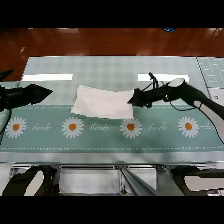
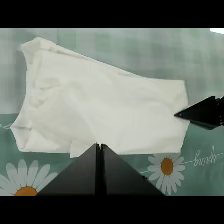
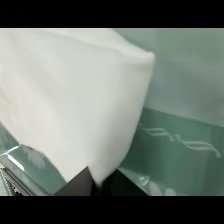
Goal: Fold the shirts.
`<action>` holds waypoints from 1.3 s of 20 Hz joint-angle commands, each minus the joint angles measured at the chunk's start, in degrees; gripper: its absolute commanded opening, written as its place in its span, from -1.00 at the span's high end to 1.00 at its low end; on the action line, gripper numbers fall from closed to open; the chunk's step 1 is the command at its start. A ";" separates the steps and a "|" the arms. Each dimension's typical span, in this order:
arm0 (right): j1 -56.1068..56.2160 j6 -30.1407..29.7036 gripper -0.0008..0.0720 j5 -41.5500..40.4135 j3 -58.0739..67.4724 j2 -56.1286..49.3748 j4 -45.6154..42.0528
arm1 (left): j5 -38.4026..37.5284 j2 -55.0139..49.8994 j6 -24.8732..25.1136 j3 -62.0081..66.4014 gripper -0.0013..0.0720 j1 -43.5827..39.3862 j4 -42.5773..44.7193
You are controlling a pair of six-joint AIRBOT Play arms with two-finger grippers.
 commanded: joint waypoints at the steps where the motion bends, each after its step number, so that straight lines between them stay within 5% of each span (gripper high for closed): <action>1: 0.63 4.22 0.90 5.40 13.49 2.40 -5.88 | 0.07 -0.04 0.00 -0.02 0.90 0.04 0.02; 6: -1.81 14.64 0.90 13.11 39.45 4.37 -21.00 | 0.70 -0.02 0.66 0.00 0.90 0.52 0.44; 10: -10.10 18.05 0.90 21.57 51.49 4.55 -23.82 | 0.42 -0.02 0.66 0.00 0.90 0.50 0.42; 26: -53.79 18.99 0.91 46.95 51.52 14.10 -31.21 | 3.56 -0.02 0.66 0.00 0.90 0.50 -2.19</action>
